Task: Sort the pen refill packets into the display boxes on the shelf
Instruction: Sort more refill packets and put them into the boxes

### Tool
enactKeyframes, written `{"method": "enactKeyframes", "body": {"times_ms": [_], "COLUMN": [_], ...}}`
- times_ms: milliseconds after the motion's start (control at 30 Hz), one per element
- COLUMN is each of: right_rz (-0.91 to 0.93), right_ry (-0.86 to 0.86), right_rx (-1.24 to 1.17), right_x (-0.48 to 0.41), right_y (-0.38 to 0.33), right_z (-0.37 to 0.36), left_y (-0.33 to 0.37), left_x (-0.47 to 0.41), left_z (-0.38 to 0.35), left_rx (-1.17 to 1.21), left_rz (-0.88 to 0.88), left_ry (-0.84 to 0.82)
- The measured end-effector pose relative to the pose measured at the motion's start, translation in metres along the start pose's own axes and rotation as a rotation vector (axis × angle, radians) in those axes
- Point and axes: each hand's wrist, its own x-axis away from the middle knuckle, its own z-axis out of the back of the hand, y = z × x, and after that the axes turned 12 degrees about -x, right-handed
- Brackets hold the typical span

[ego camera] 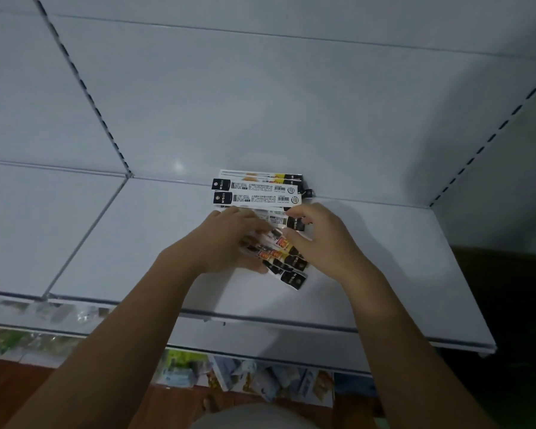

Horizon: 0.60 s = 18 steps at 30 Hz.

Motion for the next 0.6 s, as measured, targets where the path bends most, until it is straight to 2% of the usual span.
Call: {"method": "enactKeyframes", "body": {"times_ms": [167, 267, 400, 600], "right_rz": [-0.001, -0.048, -0.071, -0.045], "right_ry": [0.015, 0.031, 0.080, 0.124], "right_rx": [0.087, 0.049, 0.012, 0.012], "right_x": [0.000, 0.003, 0.010, 0.012], "right_y": [0.007, 0.012, 0.021, 0.024], "right_z": [-0.002, -0.002, -0.003, -0.005], "left_y": [-0.007, -0.010, -0.008, -0.011], "left_x": [0.002, 0.005, 0.006, 0.010], "left_z": [-0.008, -0.015, -0.019, -0.019], "left_rx": [-0.022, -0.017, -0.005, 0.008], "left_rz": [-0.092, -0.116, -0.170, -0.124], "left_ry": [0.104, 0.133, 0.132, 0.087]}}
